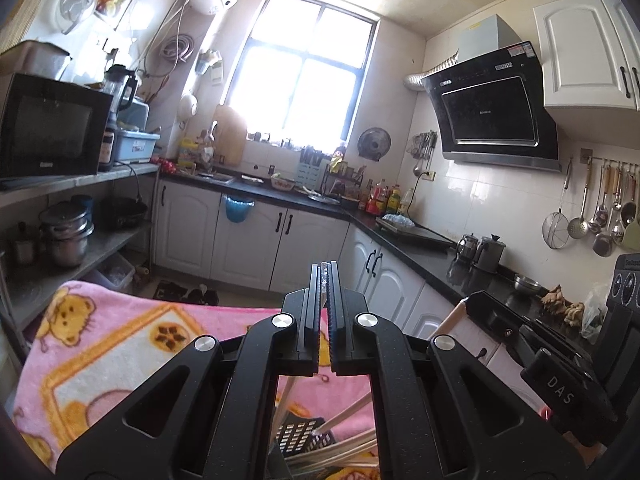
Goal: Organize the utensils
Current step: 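Lower the left tool's chopstick into the caddy while the right tool lowers its chopstick in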
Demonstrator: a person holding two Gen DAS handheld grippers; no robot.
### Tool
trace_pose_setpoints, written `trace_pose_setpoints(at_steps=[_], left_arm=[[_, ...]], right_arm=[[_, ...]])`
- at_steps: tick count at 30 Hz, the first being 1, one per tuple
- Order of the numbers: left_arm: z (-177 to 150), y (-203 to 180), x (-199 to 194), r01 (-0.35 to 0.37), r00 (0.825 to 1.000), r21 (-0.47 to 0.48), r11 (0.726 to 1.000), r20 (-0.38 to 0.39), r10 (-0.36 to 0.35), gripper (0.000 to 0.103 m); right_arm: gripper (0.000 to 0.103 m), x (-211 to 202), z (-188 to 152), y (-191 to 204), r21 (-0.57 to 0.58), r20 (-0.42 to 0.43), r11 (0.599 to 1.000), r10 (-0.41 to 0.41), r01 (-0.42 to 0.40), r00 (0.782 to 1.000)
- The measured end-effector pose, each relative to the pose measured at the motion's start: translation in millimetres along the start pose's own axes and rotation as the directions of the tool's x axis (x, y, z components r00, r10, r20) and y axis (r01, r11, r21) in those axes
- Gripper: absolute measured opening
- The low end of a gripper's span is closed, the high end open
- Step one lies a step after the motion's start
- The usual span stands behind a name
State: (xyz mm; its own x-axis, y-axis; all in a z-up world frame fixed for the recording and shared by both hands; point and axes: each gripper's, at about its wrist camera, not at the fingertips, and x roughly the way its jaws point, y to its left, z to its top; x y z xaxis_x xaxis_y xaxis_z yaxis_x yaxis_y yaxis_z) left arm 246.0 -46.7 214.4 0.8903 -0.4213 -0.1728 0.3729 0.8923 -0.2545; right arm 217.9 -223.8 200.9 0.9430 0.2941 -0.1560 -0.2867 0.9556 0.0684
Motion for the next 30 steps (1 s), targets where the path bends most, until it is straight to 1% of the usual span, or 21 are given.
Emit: trace_pose_setpoints(at_steps=[9, 16, 19, 30], left_arm=[[-21, 4, 12, 0.002, 0.999, -0.012, 1.000, -0.038, -0.003, 0.001], [-34, 8, 15, -0.013, 0.998, -0.010, 1.000, -0.057, 0.012, 0.001], [-38, 10, 18, -0.008, 0.997, -0.010, 1.000, -0.072, 0.008, 0.001], [-60, 18, 30, -0.008, 0.991, -0.021, 1.000, -0.131, 0.005, 0.001]], right_arm=[[0.005, 20, -22, -6, 0.022, -0.050, 1.000, 0.001, 0.000, 0.999], [0.005, 29, -35, -4, 0.033, -0.085, 0.999, 0.014, -0.011, 0.996], [0.005, 35, -39, -3, 0.039, -0.103, 0.999, 0.021, -0.017, 0.994], [0.006, 45, -54, -6, 0.060, -0.167, 0.998, 0.009, 0.001, 0.986]])
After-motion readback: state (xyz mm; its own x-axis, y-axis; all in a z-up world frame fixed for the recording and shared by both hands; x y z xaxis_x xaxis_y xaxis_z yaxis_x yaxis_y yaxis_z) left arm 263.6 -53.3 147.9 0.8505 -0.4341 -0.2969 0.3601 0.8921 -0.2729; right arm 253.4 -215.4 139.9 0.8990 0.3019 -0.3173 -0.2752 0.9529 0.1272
